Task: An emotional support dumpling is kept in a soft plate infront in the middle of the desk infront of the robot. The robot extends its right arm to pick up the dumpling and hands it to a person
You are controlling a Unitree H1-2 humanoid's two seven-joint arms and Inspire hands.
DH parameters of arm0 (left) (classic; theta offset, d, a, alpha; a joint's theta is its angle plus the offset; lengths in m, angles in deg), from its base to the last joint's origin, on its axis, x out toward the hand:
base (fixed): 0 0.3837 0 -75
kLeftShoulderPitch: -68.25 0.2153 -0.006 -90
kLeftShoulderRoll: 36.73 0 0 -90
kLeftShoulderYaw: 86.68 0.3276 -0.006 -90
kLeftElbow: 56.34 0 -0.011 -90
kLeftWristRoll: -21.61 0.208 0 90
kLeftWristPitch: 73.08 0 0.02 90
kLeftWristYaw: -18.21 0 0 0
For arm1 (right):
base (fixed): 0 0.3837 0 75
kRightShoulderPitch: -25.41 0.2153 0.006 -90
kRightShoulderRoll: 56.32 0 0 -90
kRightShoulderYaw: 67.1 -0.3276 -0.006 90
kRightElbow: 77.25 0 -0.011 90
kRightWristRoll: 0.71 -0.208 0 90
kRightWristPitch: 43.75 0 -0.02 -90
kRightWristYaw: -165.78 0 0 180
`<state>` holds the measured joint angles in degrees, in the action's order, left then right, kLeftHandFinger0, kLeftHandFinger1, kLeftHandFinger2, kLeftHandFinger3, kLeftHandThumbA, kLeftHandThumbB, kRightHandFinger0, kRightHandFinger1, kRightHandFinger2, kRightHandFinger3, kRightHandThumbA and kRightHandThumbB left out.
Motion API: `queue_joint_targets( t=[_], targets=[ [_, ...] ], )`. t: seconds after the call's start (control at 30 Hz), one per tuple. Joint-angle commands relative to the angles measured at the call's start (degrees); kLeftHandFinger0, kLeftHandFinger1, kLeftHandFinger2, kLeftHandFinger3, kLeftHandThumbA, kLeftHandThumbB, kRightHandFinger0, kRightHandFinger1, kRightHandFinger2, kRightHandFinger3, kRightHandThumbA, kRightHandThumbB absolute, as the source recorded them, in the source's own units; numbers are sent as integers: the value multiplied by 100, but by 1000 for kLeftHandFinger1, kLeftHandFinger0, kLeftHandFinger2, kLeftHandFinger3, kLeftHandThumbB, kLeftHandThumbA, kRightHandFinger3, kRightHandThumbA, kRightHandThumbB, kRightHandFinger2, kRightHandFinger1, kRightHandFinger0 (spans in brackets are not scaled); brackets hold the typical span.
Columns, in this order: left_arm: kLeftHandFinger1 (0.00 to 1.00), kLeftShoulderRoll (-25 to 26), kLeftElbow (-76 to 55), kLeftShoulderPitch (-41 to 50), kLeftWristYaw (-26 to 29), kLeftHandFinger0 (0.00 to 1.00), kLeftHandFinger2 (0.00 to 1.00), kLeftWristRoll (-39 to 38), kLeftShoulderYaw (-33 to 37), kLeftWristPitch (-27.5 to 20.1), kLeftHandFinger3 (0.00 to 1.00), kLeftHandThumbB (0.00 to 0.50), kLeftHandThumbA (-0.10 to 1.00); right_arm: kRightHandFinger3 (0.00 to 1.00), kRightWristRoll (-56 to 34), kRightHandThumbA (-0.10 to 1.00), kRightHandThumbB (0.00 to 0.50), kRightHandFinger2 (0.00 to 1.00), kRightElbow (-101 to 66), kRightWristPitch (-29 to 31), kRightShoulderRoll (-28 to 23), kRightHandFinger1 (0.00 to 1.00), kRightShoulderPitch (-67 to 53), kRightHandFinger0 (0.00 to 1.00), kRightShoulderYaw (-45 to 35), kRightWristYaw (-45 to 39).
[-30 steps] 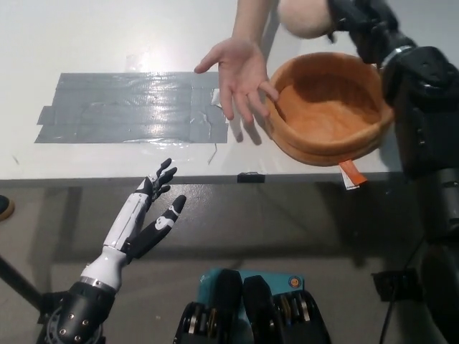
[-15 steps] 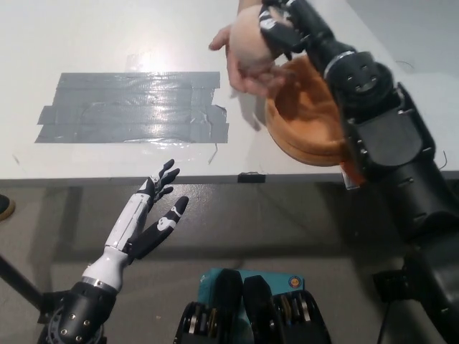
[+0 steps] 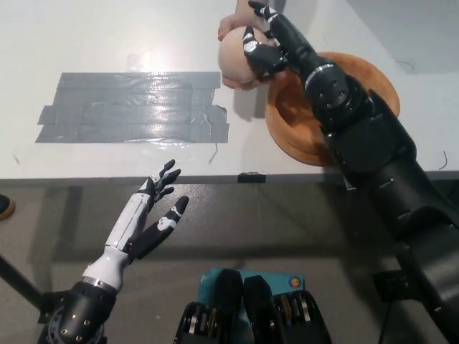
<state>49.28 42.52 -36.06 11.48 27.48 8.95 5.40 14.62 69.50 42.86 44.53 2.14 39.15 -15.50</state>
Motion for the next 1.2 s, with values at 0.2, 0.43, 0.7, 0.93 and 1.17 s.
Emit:
queue_joint_targets(
  t=[0.2, 0.43, 0.7, 0.93, 1.17],
  targets=[
    [949, 19, -157, -135, -15, 938, 912, 16, -31, -101, 967, 107, 678, 1000, 601, 861, 493, 1000, -169, -34, -343, 1000, 340, 1000, 470, 83],
    [954, 16, -141, -147, -14, 937, 915, 43, -19, -86, 973, 124, 690, 1000, 575, 950, 492, 1000, -832, 117, -573, 1000, 215, 1000, -36, 691],
    [961, 12, -192, -199, -27, 948, 917, 16, -40, 64, 974, 111, 686, 1000, 481, 1000, 486, 1000, -3469, -150, -1010, 1000, -405, 1000, -744, 621],
    [959, 11, -147, -174, -50, 944, 915, -102, -73, -12, 970, 103, 650, 1000, 232, 985, 428, 1000, -7007, -762, -1249, 1000, -1831, 1000, -934, -131],
    [955, 32, -119, -178, -27, 934, 914, -11, -48, -13, 984, 87, 657, 1000, 254, 977, 433, 1000, -9334, -871, -1165, 1000, -3439, 1000, -731, -338]
  ],
)
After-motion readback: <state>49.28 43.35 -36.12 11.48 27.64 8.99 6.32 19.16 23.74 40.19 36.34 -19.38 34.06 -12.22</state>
